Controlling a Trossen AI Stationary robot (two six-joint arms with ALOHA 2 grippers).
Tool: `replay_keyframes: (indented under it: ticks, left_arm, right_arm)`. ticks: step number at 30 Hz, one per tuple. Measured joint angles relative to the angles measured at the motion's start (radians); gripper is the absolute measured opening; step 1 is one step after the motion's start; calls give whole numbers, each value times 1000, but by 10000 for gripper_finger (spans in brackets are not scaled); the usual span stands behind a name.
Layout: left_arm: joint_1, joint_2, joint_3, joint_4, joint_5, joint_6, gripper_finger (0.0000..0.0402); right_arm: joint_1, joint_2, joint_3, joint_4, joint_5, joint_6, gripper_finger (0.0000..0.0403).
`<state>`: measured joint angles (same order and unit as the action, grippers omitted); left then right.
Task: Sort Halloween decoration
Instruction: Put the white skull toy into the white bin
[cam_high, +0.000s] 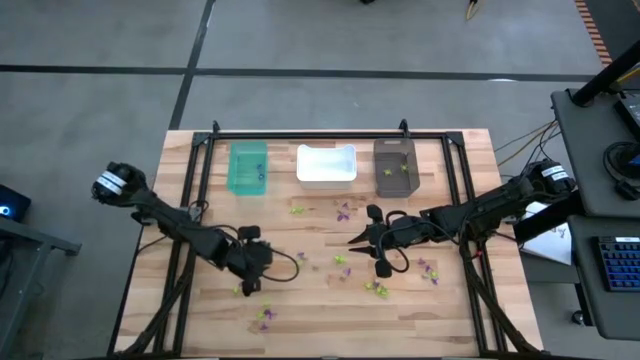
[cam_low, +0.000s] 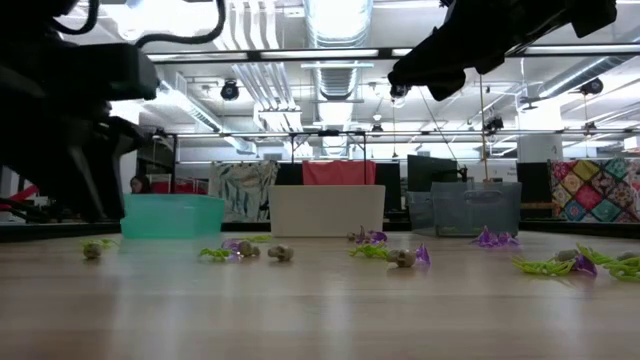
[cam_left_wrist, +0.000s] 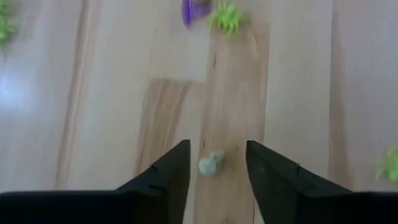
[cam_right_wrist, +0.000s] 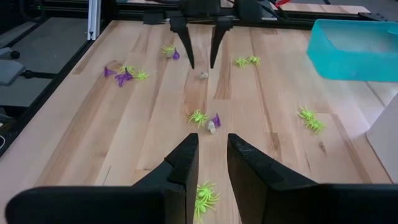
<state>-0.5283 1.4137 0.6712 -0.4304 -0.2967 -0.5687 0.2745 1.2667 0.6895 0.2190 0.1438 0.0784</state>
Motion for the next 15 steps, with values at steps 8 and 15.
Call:
replay_keyframes:
  ticks: [8, 15]
  left_arm:
    - [-20, 47, -4, -12, 1, 8, 176]
    - [-21, 98, -12, 0, -6, 13, 156]
  right_arm:
    - [0, 0, 0, 1, 17, 0, 75]
    - [0, 0, 0, 0, 17, 0, 75]
